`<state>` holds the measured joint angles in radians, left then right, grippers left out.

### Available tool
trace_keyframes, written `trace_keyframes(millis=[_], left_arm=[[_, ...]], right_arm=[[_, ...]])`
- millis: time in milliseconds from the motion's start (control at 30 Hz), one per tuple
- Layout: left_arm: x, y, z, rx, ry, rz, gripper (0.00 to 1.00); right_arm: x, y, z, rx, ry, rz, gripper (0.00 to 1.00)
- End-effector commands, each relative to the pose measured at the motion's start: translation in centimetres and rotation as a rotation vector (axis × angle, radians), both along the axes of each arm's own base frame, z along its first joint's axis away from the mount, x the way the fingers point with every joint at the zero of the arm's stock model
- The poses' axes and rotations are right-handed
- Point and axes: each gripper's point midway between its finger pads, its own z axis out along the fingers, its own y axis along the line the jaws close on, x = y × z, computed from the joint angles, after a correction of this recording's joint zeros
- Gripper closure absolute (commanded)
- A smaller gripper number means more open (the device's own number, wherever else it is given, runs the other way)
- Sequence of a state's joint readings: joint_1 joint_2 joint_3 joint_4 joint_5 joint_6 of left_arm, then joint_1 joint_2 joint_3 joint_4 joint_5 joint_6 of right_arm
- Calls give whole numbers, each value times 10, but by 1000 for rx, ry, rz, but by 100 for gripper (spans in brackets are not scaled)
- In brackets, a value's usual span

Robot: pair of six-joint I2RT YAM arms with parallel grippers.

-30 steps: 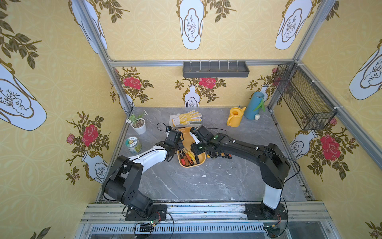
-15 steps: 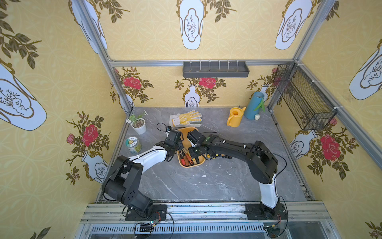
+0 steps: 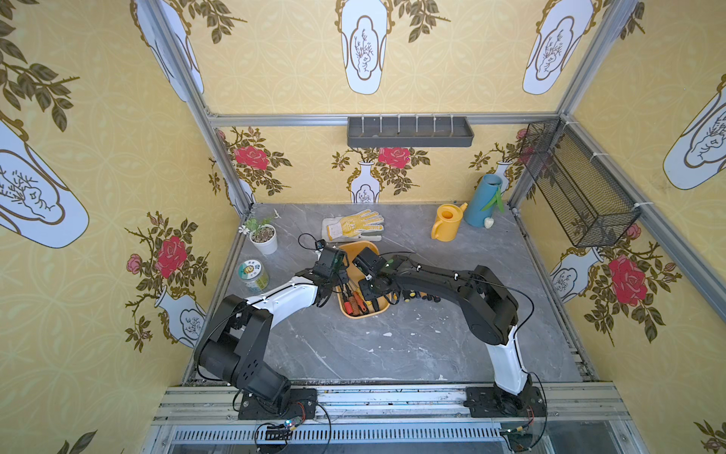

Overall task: Take out the screwdriver from the storage box
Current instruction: Pick up the screwdriver from the storage box.

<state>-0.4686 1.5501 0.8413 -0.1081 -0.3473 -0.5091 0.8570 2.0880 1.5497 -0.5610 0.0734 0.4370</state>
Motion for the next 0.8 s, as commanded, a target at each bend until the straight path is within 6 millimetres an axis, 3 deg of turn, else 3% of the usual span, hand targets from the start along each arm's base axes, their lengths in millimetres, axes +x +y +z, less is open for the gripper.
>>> trace_keyframes(millis=[0, 500, 767], left_arm=[[5, -4, 5, -20, -25, -2, 100], [6, -3, 3, -22, -24, 4, 100], [5, -1, 5, -17, -30, 9, 100]], right_arm=[[1, -5, -3, -26, 5, -26, 67], [-3, -20, -32, -129, 26, -37, 71], [-5, -17, -37, -118, 33, -23, 76]])
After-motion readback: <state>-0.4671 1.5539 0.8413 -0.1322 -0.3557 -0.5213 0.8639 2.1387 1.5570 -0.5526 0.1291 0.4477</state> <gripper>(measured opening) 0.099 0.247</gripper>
